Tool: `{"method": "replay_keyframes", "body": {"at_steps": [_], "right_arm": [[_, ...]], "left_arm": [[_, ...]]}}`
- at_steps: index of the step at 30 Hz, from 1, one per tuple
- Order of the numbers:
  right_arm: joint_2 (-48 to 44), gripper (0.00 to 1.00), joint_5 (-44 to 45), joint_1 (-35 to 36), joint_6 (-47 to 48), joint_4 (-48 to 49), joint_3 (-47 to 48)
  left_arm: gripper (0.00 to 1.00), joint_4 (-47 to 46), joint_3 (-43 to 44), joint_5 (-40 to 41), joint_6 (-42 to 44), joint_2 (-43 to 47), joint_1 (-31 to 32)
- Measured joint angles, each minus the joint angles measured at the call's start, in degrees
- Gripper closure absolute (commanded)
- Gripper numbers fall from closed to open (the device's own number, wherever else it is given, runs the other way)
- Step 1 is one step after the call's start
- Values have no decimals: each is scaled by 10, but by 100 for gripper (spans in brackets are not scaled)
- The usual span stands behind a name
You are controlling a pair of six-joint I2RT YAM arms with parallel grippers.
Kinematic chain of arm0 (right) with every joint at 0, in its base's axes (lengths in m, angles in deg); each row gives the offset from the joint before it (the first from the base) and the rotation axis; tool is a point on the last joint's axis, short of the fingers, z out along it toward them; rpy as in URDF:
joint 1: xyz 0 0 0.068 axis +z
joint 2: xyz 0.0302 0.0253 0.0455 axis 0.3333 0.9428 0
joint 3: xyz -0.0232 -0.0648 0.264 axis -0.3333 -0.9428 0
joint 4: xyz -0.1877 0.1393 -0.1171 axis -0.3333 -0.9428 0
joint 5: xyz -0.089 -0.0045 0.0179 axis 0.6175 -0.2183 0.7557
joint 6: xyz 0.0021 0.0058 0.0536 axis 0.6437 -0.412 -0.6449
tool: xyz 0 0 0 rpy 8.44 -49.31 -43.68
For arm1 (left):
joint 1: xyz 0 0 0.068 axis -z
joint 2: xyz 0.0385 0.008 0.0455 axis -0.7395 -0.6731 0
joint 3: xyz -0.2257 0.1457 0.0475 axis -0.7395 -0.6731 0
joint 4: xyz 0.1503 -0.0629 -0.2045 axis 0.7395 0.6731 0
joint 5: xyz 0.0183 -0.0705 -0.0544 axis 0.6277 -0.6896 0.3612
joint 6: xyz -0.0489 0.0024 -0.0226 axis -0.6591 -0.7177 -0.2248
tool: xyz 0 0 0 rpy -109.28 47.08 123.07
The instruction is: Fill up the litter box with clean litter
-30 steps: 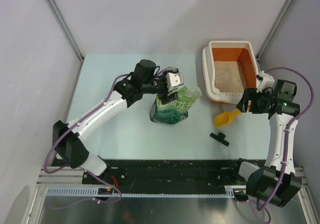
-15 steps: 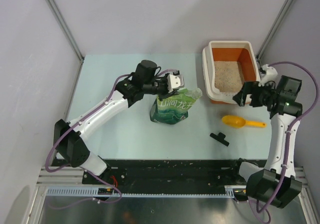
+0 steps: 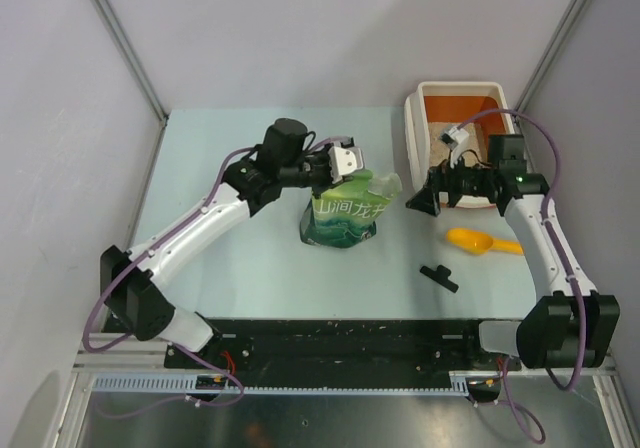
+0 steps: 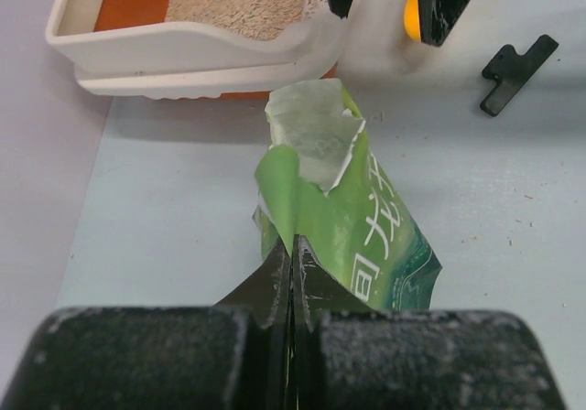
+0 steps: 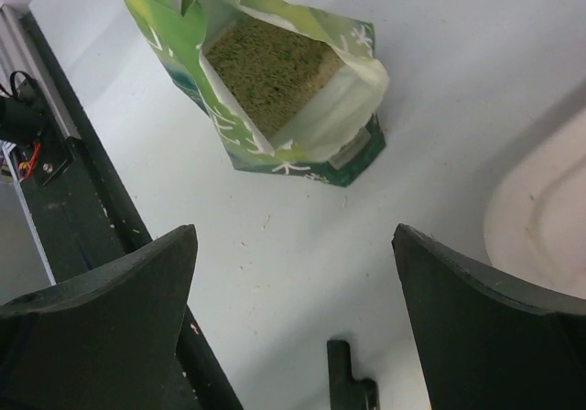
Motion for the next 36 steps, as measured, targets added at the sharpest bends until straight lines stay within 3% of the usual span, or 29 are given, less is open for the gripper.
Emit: {"method": "replay_keyframes", "body": {"at_steps": [14,25,31,36], "right_arm": [[61,12,-12,105,-10,112,-2],[78,16,-9,165,1,163,-3],[82,11,2,165,-1,169,-3],[66,11,6,115,-3,156,-3]], "left_arm": [[100,29,-57,25,0,113,-37],[100,37,-59,35,-1,120,-41],[100,38,-59,36,-2,120,-44],[100,38,-59,37,-7,120,-45]]}}
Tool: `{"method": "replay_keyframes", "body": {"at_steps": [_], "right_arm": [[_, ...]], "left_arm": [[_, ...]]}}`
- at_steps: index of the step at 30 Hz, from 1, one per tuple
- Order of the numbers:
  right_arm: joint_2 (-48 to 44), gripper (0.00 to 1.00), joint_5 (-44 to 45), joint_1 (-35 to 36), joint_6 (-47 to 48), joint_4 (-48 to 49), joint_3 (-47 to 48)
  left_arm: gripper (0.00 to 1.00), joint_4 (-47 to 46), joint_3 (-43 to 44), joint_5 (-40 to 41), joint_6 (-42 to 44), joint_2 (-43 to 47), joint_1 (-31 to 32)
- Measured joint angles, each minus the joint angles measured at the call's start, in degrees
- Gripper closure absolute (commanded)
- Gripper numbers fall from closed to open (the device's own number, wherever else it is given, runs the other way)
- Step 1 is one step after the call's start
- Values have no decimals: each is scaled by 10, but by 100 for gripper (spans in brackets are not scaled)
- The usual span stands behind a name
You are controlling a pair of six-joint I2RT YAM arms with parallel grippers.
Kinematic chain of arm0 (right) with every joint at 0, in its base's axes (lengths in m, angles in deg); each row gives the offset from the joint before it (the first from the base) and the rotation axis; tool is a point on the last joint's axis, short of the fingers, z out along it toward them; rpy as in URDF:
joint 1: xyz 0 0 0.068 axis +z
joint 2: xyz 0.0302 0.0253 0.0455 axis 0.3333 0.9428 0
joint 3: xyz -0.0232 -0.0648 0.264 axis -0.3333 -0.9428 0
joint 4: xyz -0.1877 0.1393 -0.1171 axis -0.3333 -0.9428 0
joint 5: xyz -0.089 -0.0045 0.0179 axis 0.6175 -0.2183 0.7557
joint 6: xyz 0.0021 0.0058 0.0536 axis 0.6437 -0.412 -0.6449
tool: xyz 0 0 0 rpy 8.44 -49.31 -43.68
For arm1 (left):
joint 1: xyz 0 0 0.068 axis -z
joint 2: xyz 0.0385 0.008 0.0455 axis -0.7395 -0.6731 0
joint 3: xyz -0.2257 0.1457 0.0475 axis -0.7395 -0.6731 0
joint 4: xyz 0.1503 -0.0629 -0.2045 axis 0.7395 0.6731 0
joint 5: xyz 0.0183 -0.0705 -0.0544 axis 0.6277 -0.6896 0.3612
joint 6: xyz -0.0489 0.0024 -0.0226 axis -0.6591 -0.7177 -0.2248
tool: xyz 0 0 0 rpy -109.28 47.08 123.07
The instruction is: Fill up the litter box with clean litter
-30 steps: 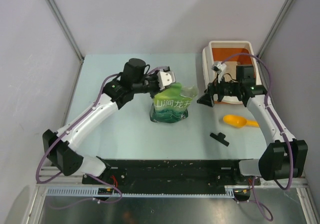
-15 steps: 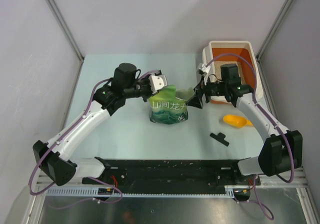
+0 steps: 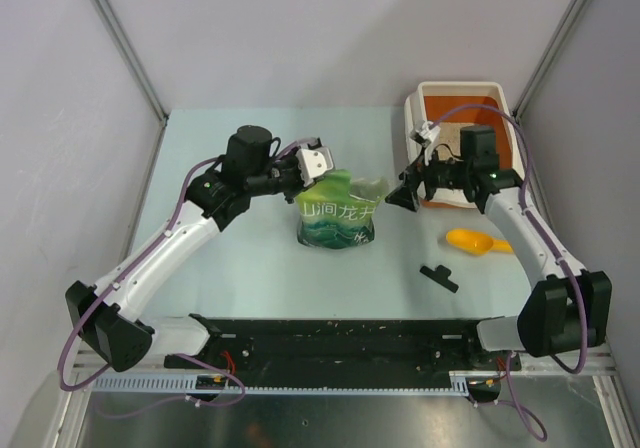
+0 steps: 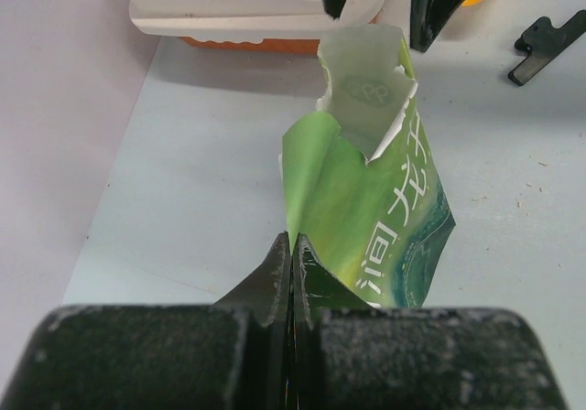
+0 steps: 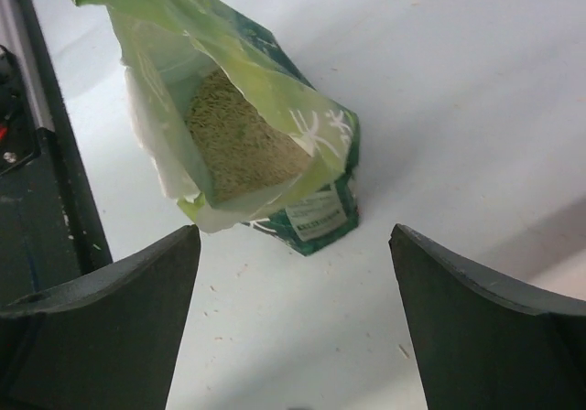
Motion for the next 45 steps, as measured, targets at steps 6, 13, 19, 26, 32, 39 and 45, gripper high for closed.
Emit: {"method": "replay_keyframes", "body": {"at_steps": [6,13,19,26,32,39,45], "right_arm": [[-34,11,-1,-4,38,-61,0],[-16,15,64,-4,-154,7,15],[6,21,190,54,-221,-30,83],[30,22,270,66,-235,-113,113],[36,52,292,77,-234,-163,125],[82,100,293,98,-251,-182,172],[128,100,300,115,-252,-216,268]], "left_arm": [[100,-2,0,2,-31,0,-1],[100,-2,0,3,-55,2,-1],[100,-5,0,3,-64,2,-1],[100,-10,-2,3,-71,3,-1],[100,-13,-7,2,-71,9,-1],[100,-13,-7,-3,-73,9,-2],[100,-21,-6,-6,-71,9,-3]]}}
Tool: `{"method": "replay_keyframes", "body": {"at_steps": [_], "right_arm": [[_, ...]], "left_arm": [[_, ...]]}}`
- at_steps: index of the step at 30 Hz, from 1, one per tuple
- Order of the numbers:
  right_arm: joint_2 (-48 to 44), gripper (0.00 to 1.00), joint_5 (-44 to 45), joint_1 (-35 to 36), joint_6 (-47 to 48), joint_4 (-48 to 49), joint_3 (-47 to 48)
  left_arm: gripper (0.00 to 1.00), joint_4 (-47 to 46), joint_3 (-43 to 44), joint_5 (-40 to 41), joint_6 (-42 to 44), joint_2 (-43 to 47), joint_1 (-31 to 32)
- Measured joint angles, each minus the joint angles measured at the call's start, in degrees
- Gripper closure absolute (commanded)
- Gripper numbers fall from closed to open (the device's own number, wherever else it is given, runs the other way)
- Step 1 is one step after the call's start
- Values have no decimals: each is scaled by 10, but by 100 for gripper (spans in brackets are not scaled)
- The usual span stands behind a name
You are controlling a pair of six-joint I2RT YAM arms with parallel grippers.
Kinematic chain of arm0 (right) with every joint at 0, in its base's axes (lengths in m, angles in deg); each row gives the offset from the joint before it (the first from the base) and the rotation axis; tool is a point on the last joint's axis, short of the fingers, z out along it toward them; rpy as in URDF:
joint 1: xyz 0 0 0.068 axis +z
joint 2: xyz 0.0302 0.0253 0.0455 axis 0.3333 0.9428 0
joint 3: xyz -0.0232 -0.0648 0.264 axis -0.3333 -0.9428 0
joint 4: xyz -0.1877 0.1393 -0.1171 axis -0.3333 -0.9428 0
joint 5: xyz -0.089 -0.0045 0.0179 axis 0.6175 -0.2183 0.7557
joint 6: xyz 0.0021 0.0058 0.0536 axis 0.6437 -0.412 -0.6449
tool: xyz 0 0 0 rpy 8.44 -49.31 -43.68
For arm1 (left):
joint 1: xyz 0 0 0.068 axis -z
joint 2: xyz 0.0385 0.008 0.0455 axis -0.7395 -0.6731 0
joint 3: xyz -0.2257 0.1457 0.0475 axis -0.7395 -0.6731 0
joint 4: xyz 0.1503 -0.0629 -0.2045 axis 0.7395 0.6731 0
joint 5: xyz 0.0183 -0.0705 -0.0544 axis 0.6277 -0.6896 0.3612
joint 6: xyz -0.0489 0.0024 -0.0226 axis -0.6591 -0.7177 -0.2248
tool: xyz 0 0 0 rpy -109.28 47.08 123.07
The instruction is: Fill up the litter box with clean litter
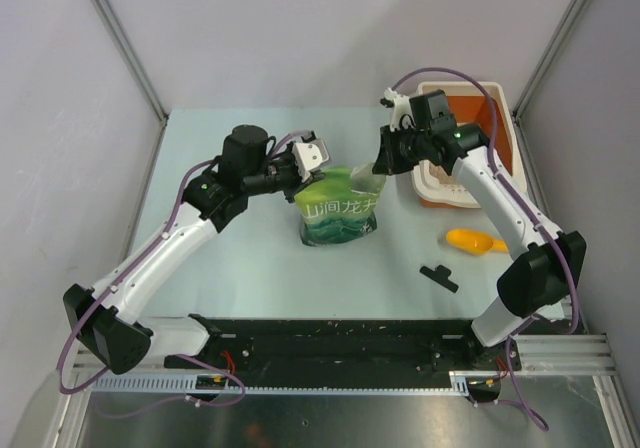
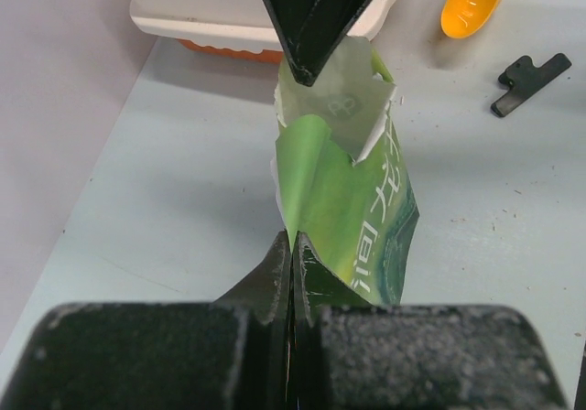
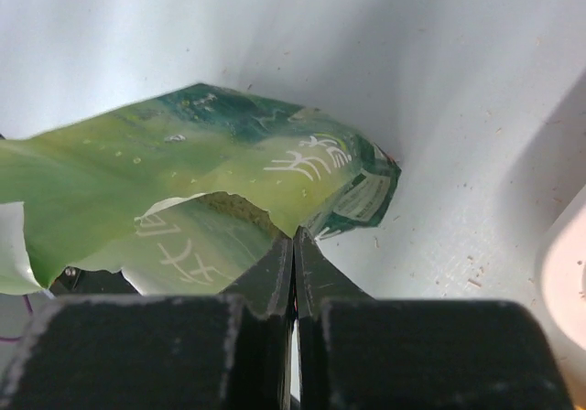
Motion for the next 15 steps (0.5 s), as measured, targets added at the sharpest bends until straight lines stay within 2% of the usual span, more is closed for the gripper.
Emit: {"method": "replay_keyframes", "body": {"at_steps": [5,6,7,9,12,15], "right_arm": [[4,98,3,-5,6,-8,21],[3,64,-2,-13,6,-6,17],[1,51,-12,-20,5,-3,10],[-1,38,-55,-44,8,0,-1],[-2,31,-139,-102,36,10,-4],[-27,26,-233,-172,110,20,-37]], "left_arm": [[100,-7,0,-3,9,1,0],[100,-7,0,-3,12,2,0],[100,-6,-1,-3,14,2,0],[100,-7,-5,-4,17,3,0],[100,-8,-9,-7,21,5,0],[100,-8,-10,-7,22,5,0]]}}
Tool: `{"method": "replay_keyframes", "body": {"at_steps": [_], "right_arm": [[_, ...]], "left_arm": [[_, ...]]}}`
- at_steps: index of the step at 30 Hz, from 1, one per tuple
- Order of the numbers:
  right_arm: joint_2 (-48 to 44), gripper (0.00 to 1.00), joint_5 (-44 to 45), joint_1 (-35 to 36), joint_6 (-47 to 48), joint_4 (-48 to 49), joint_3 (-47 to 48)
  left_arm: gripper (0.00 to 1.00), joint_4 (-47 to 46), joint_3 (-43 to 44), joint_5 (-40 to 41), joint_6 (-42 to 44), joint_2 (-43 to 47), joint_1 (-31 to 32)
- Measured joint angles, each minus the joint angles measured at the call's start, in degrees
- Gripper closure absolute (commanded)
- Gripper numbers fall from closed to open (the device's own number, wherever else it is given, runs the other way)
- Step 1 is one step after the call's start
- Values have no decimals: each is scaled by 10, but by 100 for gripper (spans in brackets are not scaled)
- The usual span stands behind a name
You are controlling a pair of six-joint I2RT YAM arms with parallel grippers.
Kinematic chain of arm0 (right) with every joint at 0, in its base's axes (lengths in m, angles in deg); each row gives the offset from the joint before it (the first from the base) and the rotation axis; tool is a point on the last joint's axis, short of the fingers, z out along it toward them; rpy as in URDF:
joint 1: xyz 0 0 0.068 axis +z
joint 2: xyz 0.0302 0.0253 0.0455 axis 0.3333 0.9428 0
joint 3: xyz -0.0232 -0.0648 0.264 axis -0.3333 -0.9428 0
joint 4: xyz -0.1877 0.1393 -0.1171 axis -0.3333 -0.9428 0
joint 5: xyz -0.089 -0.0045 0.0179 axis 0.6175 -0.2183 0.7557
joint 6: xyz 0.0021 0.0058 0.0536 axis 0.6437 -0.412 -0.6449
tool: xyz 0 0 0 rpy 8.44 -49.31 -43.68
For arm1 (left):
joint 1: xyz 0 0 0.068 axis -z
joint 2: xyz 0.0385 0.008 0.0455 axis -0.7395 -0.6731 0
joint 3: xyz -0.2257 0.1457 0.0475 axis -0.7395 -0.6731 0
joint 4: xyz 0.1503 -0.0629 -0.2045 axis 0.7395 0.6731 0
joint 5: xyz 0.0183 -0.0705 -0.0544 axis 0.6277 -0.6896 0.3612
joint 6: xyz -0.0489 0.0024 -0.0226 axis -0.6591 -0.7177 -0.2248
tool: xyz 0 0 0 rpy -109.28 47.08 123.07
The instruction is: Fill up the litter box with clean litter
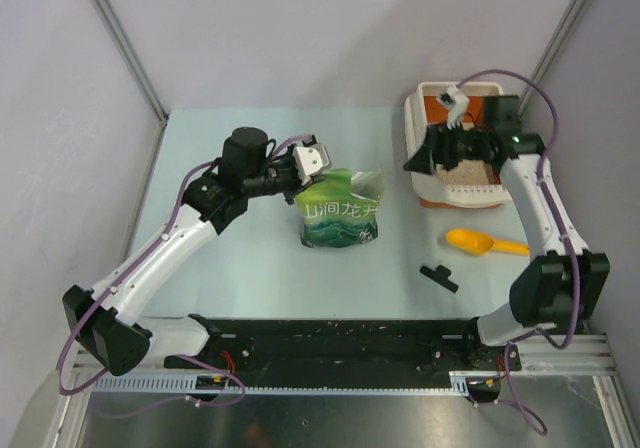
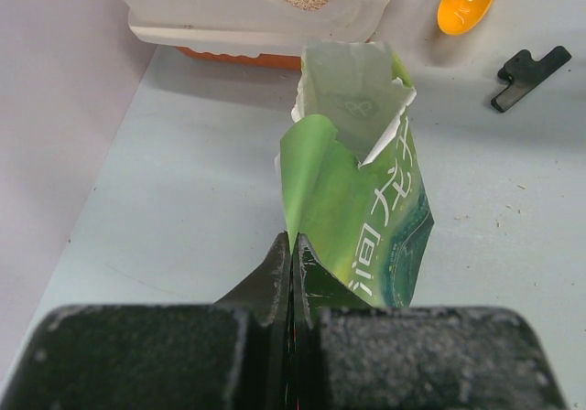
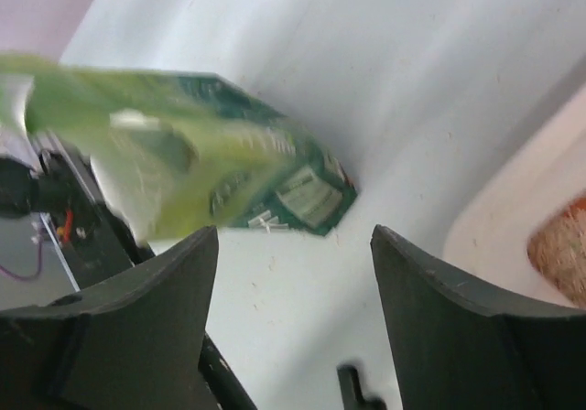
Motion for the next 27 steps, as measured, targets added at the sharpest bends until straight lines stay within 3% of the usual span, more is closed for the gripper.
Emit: {"method": "replay_keyframes", "body": {"at_steps": [4,9,14,27], "right_arm": [[-80,28,-80,-53,118,-4,-100],[-134,28,-120,15,239,0,-162],[-166,31,-114,73,270,64,-236],[-159,36,-73,124,251,214,-254]], "left_arm": [[100,0,0,1,0,0,0],[100,0,0,6,0,0,0],[100,-4,-5,7,0,2,0],[100,-11,-13,11,0,8,0]]}}
